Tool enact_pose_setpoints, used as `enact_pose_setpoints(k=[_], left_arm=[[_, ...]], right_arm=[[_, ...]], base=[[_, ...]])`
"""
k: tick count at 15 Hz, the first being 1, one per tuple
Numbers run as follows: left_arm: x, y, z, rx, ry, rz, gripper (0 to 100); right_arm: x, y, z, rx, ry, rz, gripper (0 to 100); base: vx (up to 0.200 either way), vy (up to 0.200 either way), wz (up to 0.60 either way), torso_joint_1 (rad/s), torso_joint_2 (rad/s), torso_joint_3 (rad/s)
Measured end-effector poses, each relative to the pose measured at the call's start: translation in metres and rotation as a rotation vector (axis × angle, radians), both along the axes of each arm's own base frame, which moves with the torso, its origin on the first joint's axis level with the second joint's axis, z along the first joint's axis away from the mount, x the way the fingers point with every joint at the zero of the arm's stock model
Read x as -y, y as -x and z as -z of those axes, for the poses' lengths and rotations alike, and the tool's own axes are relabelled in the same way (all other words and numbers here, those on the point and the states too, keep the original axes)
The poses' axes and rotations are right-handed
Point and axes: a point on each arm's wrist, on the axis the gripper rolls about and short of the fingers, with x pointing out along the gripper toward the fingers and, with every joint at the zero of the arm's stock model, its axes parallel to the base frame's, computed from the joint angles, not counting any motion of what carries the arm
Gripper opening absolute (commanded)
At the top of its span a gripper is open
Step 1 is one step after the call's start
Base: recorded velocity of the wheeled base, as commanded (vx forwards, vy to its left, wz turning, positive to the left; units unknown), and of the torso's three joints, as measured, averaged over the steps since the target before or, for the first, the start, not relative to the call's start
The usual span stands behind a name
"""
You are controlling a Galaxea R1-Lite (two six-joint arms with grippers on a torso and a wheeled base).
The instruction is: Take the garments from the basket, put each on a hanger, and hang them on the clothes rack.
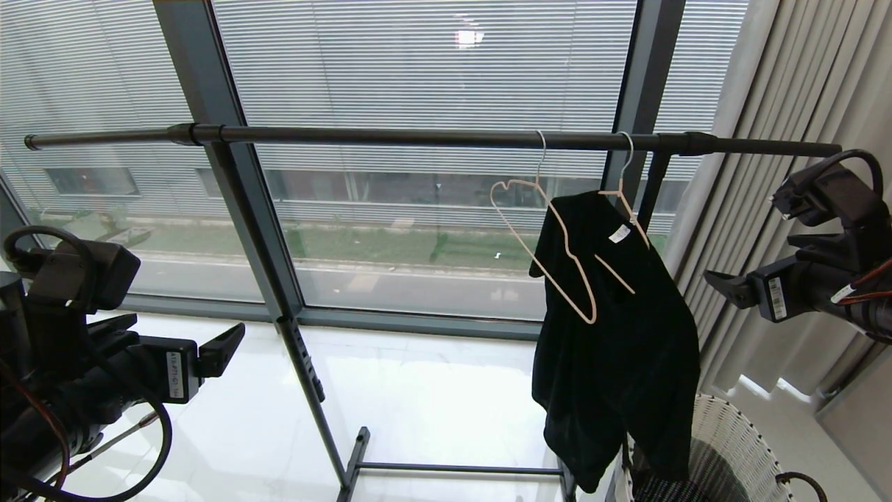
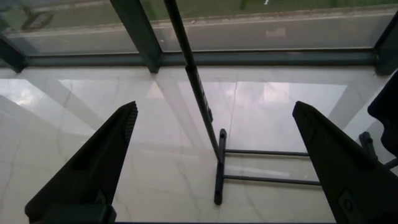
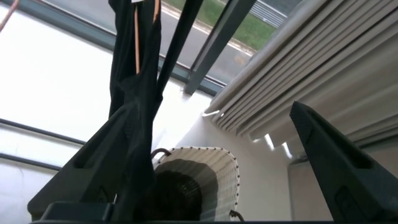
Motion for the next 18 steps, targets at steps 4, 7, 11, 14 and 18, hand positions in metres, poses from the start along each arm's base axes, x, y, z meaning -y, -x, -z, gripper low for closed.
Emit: enact_pose_setpoints(k=[4,7,11,14,18], left_arm=[[0.0,0.0001,0.0002,-0.001,0.0,0.0,100],[-0.0001,0.0001,0.0004,-0.002,0.0,0.0,100],[0.0001,0.0002,0.0004,-0.002,-0.001,0.001,100],[0.0,0.0001,0.0004,-0.004,-0.015,0.005,100],[-0.0002,0.0001,0.0004,-0.004,-0.017,0.004,100]], right_arm=[[0.0005,0.0012,0.002,-0.007,0.004,0.002,100],[0.0006,0.0015,0.0024,-0.007,0.004,0.002,100],[0.001,0.0027,0.0016,-0.005,0.003,0.001,100],[0.0013,0.0034,0.0013,-0.003,0.003,0.002,100],[0.0014,0.0036,0.0013,-0.003,0.003,0.001,100]], base=[[0.0,0.0,0.0,-0.194,0.45,0.244],[0.0,0.0,0.0,-0.216,0.5,0.284],[0.0,0.0,0.0,-0.2,0.48,0.276],[0.0,0.0,0.0,-0.186,0.48,0.292],[0.0,0.0,0.0,-0.169,0.46,0.289]])
